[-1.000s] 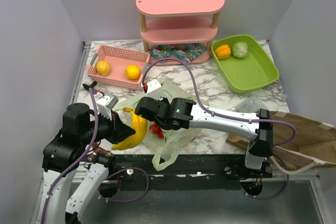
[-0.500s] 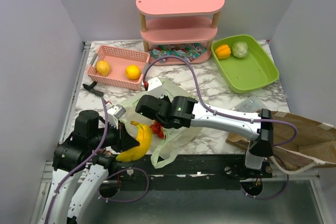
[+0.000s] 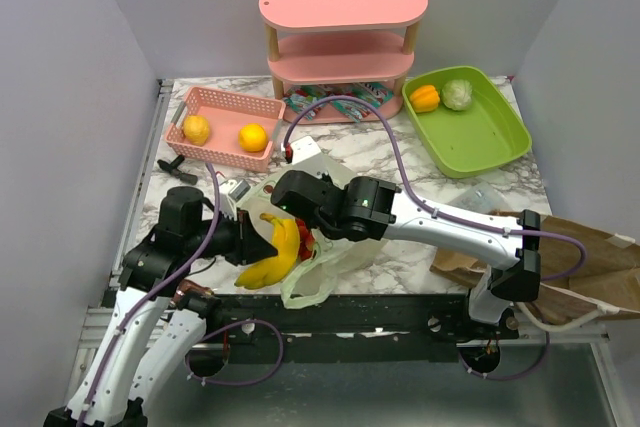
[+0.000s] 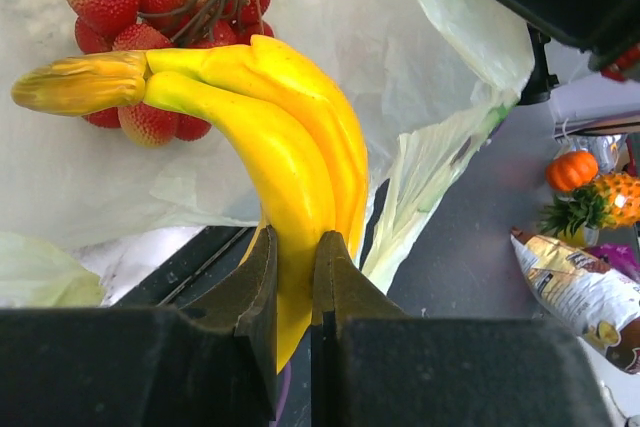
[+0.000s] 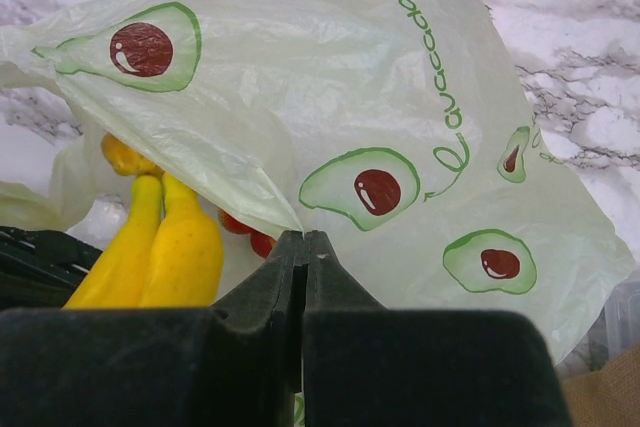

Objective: Place the food into the grocery bag and tie it
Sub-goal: Place the fake fruit in the grocery bag.

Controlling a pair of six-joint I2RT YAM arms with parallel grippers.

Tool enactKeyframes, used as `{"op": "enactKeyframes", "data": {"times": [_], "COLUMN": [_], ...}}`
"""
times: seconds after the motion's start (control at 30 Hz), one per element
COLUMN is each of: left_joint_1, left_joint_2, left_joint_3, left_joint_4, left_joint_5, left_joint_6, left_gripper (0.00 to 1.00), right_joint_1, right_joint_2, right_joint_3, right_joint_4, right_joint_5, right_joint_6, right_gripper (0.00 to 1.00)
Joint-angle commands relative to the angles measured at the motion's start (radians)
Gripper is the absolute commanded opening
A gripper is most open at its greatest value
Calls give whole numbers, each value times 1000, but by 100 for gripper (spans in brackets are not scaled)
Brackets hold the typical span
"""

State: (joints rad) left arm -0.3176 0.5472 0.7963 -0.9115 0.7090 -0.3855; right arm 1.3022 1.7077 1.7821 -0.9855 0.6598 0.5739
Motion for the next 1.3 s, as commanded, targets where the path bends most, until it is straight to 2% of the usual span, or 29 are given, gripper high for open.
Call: {"op": "enactKeyframes", "data": {"times": [0.0, 0.27, 0.47, 0.57, 0.97, 1.27], "left_joint_1": [-15, -66, -109, -124, -232, -300], "left_joint_2": [29, 71, 104, 128, 247, 241], "left_joint_3": [-17, -20, -44, -61, -60, -149], "left_joint_4": [151, 330, 423, 502, 566, 755], "left_joint_5": [-15, -94, -233, -247, -415, -620], "left_joint_6": [-93, -273, -401, -459, -520, -676], "left_gripper": [0, 0, 0, 0, 0, 0], "right_joint_1": [-5, -5, -5, -4, -5, -5], "right_joint_2": [-22, -28, -37, -40, -48, -63], "right_joint_3": [-5, -13, -24, -24, -26, -68], "right_joint_4": [19, 25, 28, 33, 40, 54], "right_joint_5": [-29, -47, -52, -55, -38, -25], "right_joint_6": [-17, -18, -14, -15, -19, 6], "right_gripper": [1, 1, 1, 1, 1, 1]}}
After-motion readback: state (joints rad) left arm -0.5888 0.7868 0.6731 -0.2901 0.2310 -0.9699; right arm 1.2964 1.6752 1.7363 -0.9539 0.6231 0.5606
